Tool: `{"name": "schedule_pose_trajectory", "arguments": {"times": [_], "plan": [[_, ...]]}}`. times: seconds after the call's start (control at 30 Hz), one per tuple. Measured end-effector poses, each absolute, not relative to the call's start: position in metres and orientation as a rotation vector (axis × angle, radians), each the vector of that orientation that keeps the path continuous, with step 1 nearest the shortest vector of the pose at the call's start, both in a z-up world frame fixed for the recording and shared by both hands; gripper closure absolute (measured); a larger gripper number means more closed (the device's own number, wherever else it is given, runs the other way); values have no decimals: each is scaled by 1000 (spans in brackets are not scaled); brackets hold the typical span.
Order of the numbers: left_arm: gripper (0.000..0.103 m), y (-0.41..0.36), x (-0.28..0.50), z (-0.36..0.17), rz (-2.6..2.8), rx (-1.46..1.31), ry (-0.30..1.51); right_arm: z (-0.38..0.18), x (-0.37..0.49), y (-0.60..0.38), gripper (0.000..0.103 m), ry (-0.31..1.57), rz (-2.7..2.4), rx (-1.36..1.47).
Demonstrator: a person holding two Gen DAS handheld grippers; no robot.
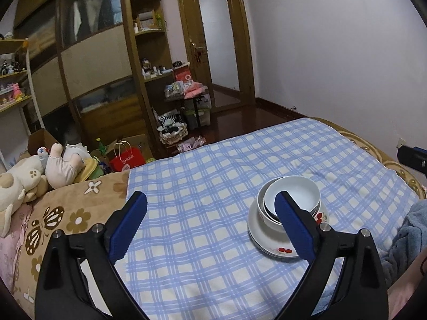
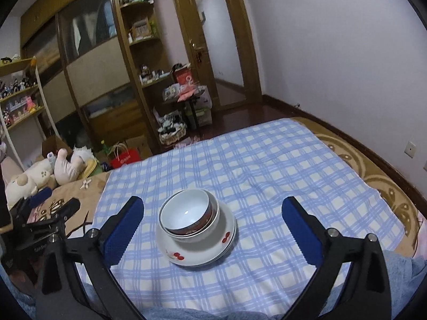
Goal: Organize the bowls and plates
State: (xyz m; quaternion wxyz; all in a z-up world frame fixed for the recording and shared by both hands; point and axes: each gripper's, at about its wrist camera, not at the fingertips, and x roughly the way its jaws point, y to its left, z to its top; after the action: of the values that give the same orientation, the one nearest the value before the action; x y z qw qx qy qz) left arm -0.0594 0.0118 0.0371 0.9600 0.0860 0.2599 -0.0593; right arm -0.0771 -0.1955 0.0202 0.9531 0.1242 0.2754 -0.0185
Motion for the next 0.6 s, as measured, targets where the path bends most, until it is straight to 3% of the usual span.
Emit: {"name": "schedule_pose_trajectory", "arguments": {"times": [0.6], "plan": [[8,8,-59,11,-84,189,480,4,-80,-198,0,505,-108,202]]}}
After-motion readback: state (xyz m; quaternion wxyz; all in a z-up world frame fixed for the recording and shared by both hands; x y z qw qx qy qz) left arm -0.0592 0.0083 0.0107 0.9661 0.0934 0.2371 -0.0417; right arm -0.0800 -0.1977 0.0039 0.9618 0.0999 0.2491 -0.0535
